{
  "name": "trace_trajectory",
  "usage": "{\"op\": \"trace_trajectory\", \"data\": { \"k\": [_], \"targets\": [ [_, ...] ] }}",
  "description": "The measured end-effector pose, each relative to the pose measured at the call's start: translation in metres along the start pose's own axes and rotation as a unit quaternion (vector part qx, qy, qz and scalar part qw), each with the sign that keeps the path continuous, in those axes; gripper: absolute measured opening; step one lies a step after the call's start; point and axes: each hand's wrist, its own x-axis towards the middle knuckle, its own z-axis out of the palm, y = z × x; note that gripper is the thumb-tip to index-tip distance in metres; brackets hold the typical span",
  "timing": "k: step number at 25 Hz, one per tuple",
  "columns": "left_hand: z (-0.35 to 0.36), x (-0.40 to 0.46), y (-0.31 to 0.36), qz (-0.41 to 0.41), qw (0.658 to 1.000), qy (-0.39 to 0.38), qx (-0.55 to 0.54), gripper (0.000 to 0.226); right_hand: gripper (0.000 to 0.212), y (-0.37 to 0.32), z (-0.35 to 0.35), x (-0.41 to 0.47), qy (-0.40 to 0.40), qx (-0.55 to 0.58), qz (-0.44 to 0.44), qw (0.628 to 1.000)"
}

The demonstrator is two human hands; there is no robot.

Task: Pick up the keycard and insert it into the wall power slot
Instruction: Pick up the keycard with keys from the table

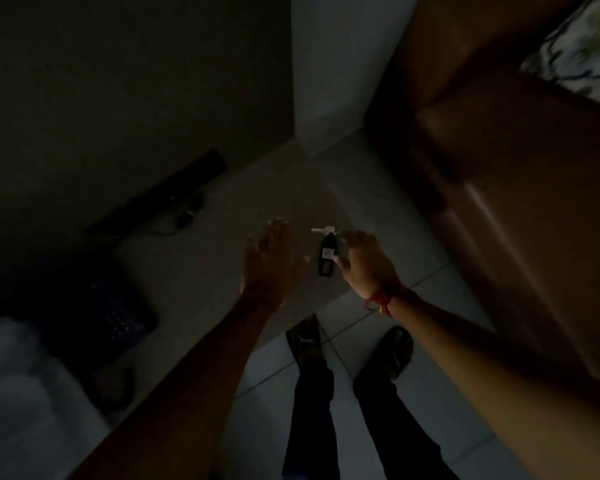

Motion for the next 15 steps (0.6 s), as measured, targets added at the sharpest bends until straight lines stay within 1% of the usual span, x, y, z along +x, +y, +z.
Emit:
{"op": "trace_trajectory", "data": {
  "k": [1,3,4,6,8,9,12,15],
  "targets": [
    [0.017,0.0,-0.004,-0.012,1.0,-0.008,-0.001,0.081,0.035,0.003,0.016,0.007,0.009,0.019,0.011,1.0],
    [0.047,0.0,-0.013,-0.024,0.999,-0.021,0.004,0.083,0.029,0.009,0.044,0.021,0.057,0.07,0.032,0.995],
    [0.061,-0.002,-0.017,-0.023,0.999,-0.028,0.011,0.084,0.029,0.009,0.053,0.028,0.072,0.089,0.052,0.992],
    [0.082,-0.004,-0.019,-0.022,0.999,-0.029,0.003,0.085,0.037,0.006,0.073,0.04,0.096,0.118,0.103,0.983],
    [0.092,-0.002,-0.022,-0.019,1.0,-0.006,-0.009,0.085,0.046,0.006,0.081,0.051,0.129,0.139,0.147,0.971],
    [0.094,0.0,-0.022,-0.02,1.0,0.006,-0.009,0.084,0.043,0.005,0.084,0.057,0.146,0.146,0.162,0.965],
    [0.1,0.009,-0.024,-0.025,0.999,0.015,-0.028,0.084,0.02,0.011,0.093,0.068,0.171,0.201,0.172,0.949],
    [0.104,0.013,-0.021,-0.039,0.999,0.004,-0.033,0.085,0.014,0.019,0.098,0.068,0.157,0.256,0.199,0.933]
  ]
}}
